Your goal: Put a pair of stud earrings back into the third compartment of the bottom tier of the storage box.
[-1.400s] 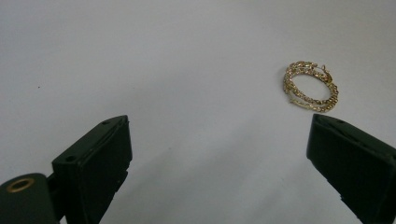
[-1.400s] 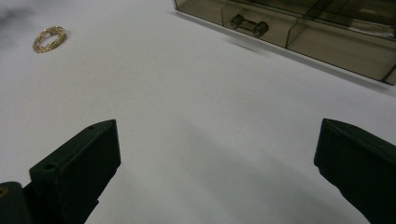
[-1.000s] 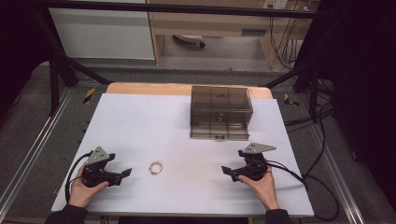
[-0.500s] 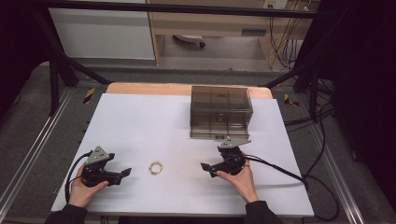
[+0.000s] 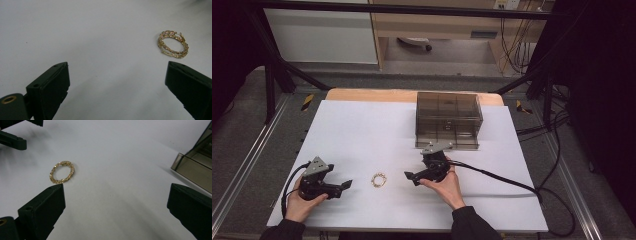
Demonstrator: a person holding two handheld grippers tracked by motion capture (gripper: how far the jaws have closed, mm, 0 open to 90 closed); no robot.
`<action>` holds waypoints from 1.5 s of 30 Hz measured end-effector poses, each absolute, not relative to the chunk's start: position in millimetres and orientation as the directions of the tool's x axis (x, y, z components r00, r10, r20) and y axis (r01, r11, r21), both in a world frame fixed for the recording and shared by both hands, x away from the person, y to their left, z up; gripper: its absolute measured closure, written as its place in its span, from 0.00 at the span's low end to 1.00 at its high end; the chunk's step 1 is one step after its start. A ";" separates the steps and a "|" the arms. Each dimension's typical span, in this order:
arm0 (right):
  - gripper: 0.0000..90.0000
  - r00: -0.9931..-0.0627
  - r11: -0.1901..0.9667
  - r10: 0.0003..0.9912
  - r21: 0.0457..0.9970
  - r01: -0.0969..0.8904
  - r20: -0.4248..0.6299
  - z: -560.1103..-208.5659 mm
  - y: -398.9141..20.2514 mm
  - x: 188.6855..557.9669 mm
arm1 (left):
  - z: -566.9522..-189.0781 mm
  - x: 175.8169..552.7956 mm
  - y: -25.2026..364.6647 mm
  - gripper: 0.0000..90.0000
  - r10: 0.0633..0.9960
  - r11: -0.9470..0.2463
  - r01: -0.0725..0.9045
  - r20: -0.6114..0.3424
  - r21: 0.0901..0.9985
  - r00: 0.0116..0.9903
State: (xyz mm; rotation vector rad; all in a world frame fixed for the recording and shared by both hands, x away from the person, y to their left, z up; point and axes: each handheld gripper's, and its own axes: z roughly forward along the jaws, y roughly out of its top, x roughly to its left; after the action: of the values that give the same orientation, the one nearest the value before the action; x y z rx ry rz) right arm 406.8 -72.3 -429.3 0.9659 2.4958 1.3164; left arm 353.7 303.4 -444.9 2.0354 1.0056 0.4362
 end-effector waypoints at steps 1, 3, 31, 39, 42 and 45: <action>0.03 -0.778 0.399 0.608 0.786 0.473 0.159 -429.8 -69.7 407.8 | -444.9 353.7 303.4 0.06 0.780 -0.357 0.502 -0.044 0.788 0.624; 0.03 -0.775 0.398 0.611 0.784 0.477 0.162 -430.6 -64.5 409.5 | -445.1 354.2 303.5 0.06 0.780 -0.358 0.503 -0.045 0.787 0.624; 0.24 -0.819 0.467 0.556 0.763 0.447 0.139 -442.6 -4.9 421.3 | -445.5 354.3 302.6 0.07 0.779 -0.362 0.503 -0.042 0.785 0.625; 0.46 -0.844 0.499 0.515 0.749 0.436 0.148 -445.5 8.6 420.4 | -445.7 354.2 302.6 0.07 0.778 -0.362 0.503 -0.042 0.785 0.626; 0.52 -0.850 0.517 0.510 0.742 0.428 0.135 -446.6 13.6 419.9 | -445.8 354.3 302.2 0.07 0.777 -0.365 0.502 -0.040 0.785 0.628; 0.60 -0.852 0.515 0.504 0.741 0.430 0.144 -447.4 17.4 419.4 | -445.8 354.3 302.2 0.07 0.777 -0.365 0.502 -0.040 0.784 0.628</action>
State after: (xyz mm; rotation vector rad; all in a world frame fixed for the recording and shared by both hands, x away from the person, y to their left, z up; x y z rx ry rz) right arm 419.4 17.4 -447.4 0.8210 2.6560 1.2606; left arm 354.3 302.2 -445.8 2.0431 1.0000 0.4336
